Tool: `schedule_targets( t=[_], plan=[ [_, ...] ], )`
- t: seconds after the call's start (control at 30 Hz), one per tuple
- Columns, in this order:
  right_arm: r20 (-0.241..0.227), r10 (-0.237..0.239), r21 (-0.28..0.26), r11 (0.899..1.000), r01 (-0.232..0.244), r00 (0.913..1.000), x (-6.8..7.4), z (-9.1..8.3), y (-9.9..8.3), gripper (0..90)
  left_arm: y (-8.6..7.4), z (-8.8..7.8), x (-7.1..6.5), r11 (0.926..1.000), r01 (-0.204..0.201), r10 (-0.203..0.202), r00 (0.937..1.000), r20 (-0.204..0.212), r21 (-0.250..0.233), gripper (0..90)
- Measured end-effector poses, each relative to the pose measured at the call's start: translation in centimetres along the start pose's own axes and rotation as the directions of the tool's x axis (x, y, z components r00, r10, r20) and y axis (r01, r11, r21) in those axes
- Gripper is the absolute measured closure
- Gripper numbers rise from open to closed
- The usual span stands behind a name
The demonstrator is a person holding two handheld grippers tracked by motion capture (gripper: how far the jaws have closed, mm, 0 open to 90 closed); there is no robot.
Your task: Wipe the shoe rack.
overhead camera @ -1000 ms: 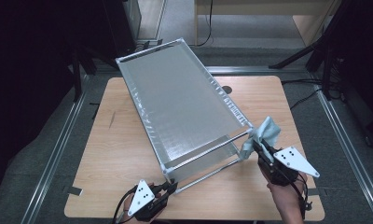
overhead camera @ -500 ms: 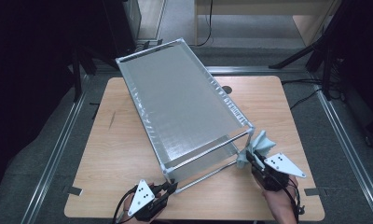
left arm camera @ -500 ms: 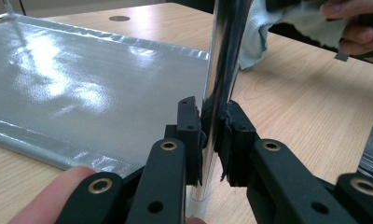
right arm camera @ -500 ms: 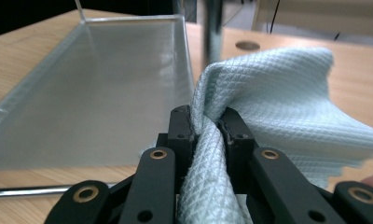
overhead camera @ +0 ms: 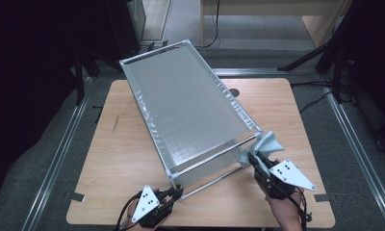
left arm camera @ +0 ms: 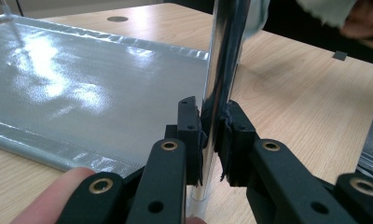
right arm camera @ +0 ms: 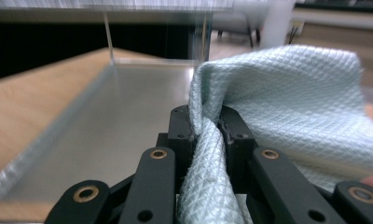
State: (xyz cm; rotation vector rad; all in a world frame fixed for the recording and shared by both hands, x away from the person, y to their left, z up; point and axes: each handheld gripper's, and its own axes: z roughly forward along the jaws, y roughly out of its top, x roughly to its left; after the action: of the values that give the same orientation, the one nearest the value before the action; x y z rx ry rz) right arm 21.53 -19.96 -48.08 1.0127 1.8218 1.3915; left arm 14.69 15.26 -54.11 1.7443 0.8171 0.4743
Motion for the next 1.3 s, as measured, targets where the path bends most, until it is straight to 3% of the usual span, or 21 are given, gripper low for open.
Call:
schedule_targets(
  t=[0.07,0.1,0.13,0.2,0.3,0.33,0.4,0.43,0.47,0.57,0.63,0.77,0.9,0.97,1.07,1.2,1.3],
  plan=[
    [-0.003,-0.005,0.056,0.998,0.005,1.0000,-0.2,0.9,-1.3,77.5,0.0,0.0,0.0,1.0000,0.000,0.000,1.0000,0.000,0.001,80.9],
    [-0.003,-0.005,0.056,0.998,0.005,1.0000,-0.2,0.9,-1.3,77.5,0.0,0.0,0.0,1.0000,0.001,-0.001,1.0000,-0.001,0.000,80.9],
    [-0.011,0.001,0.118,0.993,0.000,0.9999,-0.4,1.7,-2.5,77.4,0.0,0.0,0.0,1.0000,0.001,-0.001,1.0000,-0.001,0.000,80.8],
    [-0.026,0.022,0.172,0.985,-0.017,0.9994,-0.6,2.5,-3.5,77.4,0.0,0.0,0.0,1.0000,0.002,-0.002,1.0000,0.001,-0.001,80.8],
    [-0.040,0.034,0.211,0.977,-0.025,0.9986,-0.5,3.1,-4.3,77.4,0.0,0.0,0.0,1.0000,0.001,-0.001,1.0000,0.002,-0.001,80.9],
    [-0.049,0.015,0.231,0.973,-0.003,0.9987,0.0,3.5,-4.6,77.5,0.0,0.0,0.0,1.0000,0.000,0.000,1.0000,0.002,-0.001,80.9],
    [-0.050,-0.030,0.223,0.974,0.041,0.9983,0.6,3.7,-4.4,77.5,0.0,0.0,0.0,1.0000,-0.002,0.002,1.0000,0.002,0.000,80.9],
    [-0.050,-0.030,0.223,0.974,0.041,0.9983,0.6,3.7,-4.4,77.5,0.0,0.0,0.0,1.0000,-0.002,0.002,1.0000,0.002,0.000,80.9],
    [-0.030,-0.054,0.202,0.978,0.059,0.9981,0.9,3.8,-3.9,77.8,0.0,0.0,0.0,1.0000,-0.002,0.002,1.0000,0.002,0.000,80.9],
    [0.024,-0.046,0.155,0.987,0.042,0.9986,0.7,3.8,-2.8,78.2,0.0,0.0,0.0,1.0000,-0.002,0.002,1.0000,0.002,-0.001,81.0],
    [0.033,-0.043,0.142,0.989,0.038,0.9985,0.6,3.6,-2.4,78.2,0.0,0.0,0.0,1.0000,-0.001,0.001,1.0000,0.002,-0.001,80.9],
    [0.066,-0.072,0.039,0.997,0.070,0.9952,1.0,2.3,-0.2,78.3,-0.1,0.0,0.0,1.0000,-0.002,0.002,1.0000,0.003,-0.002,81.0],
    [0.088,-0.059,-0.046,0.997,0.064,0.9943,1.1,1.1,1.2,78.3,-0.1,0.0,0.0,1.0000,-0.003,0.003,1.0000,0.002,-0.002,81.0],
    [0.089,-0.062,-0.034,0.997,0.065,0.9941,1.0,1.2,1.0,78.2,-0.1,0.0,0.0,1.0000,-0.004,0.004,1.0000,0.001,-0.001,81.0],
    [0.089,-0.064,0.025,0.998,0.062,0.9939,0.7,2.0,-0.4,78.2,-0.1,0.0,0.0,1.0000,-0.004,0.004,1.0000,0.000,-0.001,81.0],
    [0.077,-0.061,0.107,0.993,0.053,0.9951,0.2,3.3,-2.7,78.3,0.0,0.0,0.0,1.0000,-0.007,0.007,1.0000,0.001,0.001,81.0],
    [0.076,-0.070,0.141,0.988,0.059,0.9946,0.1,3.6,-3.4,78.2,-0.1,0.0,0.0,1.0000,-0.007,0.007,1.0000,0.001,0.000,81.0]
  ],
)
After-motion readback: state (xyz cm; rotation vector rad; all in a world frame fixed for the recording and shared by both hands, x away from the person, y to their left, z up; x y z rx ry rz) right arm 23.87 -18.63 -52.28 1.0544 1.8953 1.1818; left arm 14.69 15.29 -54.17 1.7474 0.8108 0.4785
